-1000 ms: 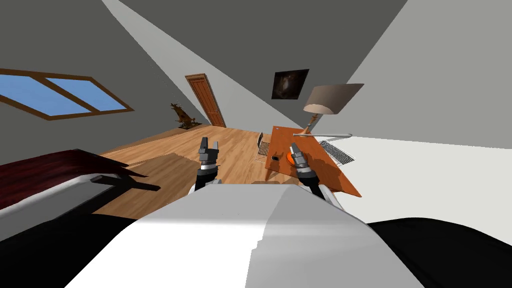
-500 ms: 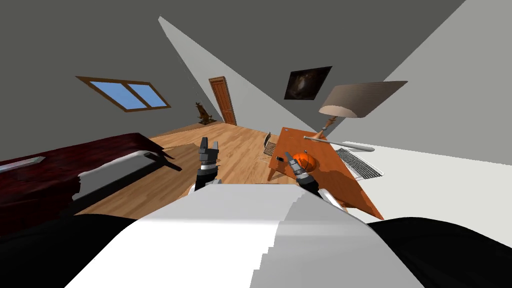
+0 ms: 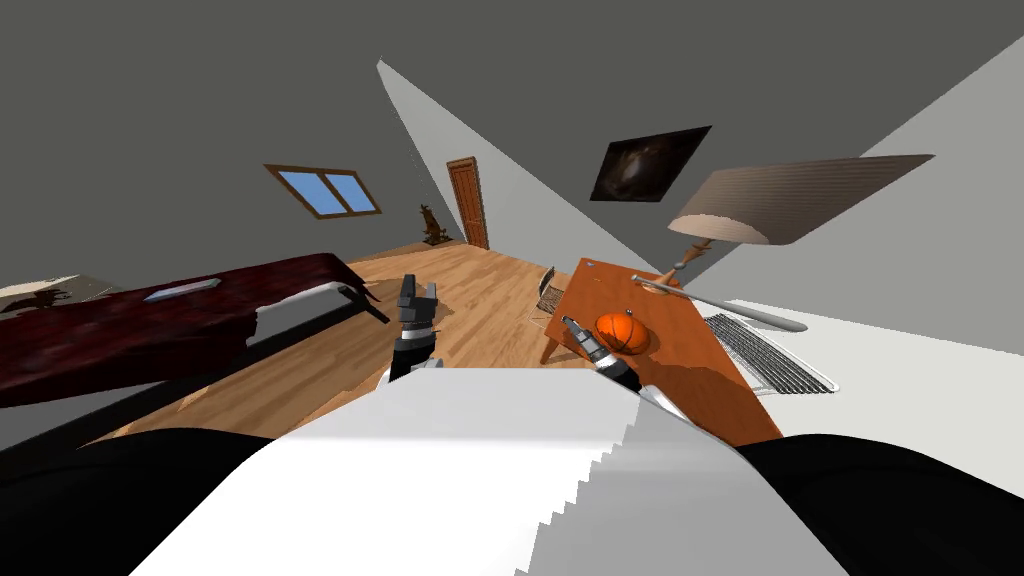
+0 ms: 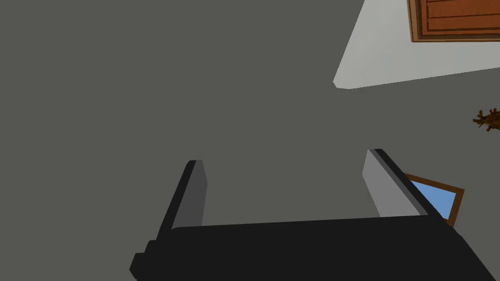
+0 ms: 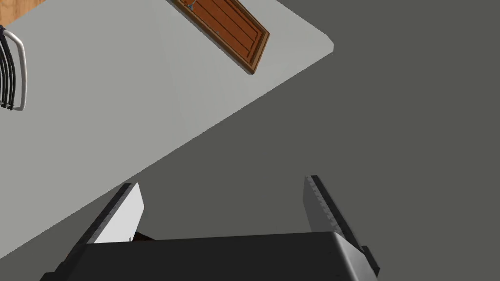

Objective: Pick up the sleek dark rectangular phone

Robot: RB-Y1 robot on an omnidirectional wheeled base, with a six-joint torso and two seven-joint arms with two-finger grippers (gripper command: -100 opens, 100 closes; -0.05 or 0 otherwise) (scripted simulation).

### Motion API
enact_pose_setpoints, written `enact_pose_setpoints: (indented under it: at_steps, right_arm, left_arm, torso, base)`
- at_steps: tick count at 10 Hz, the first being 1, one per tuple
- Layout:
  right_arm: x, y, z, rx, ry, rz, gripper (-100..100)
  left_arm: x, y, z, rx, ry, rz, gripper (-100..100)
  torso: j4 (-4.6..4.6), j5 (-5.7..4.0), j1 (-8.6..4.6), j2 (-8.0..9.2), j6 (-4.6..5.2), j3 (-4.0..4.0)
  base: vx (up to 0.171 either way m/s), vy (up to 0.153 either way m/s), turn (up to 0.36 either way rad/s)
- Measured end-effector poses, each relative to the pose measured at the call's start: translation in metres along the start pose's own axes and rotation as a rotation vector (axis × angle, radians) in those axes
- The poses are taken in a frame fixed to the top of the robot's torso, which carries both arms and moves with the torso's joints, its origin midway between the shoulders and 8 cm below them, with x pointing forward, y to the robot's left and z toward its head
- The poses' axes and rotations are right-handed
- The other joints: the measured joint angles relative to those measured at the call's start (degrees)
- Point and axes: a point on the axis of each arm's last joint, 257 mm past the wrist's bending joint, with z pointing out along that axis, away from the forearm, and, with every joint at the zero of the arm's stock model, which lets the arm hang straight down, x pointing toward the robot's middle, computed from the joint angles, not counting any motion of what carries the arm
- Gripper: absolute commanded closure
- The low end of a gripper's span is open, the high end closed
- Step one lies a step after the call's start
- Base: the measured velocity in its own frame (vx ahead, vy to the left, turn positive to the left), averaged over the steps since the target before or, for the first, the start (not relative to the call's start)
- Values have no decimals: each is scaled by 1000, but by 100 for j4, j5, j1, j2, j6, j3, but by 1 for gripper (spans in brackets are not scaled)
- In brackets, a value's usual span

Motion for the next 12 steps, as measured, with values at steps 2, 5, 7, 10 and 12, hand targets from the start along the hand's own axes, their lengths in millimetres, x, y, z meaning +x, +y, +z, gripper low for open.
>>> enact_pose_setpoints:
  at_steps: [2,5,7,10,12]
  right_arm:
    - [29,-20,-16,51,84,-20,-100]
    - [58,-53,-48,128,199,-47,-100]
    - [92,-83,-88,210,319,-69,-100]
    - [120,-122,-143,318,469,-109,-100]
    - [139,-143,-183,392,570,-137,-100]
  left_arm:
    - [0,0,0,0,0,0,0]
    - [0,0,0,0,0,0,0]
    - [0,0,0,0,0,0,0]
    - [0,0,0,0,0,0,0]
    - [0,0,0,0,0,0,0]
  torso:
    - [2,-1,-2,8,6,5]
    - [0,1,3,-4,2,-2]
    - [0,0,1,1,4,1]
    - [-3,0,-5,-16,5,-9]
    - [-4,-2,-8,-24,8,-13]
  base:
    - [-55,-10,278]
    - [-36,3,348]
    - [-34,-1,382]
    - [5,-6,426]
    - [19,-20,336]
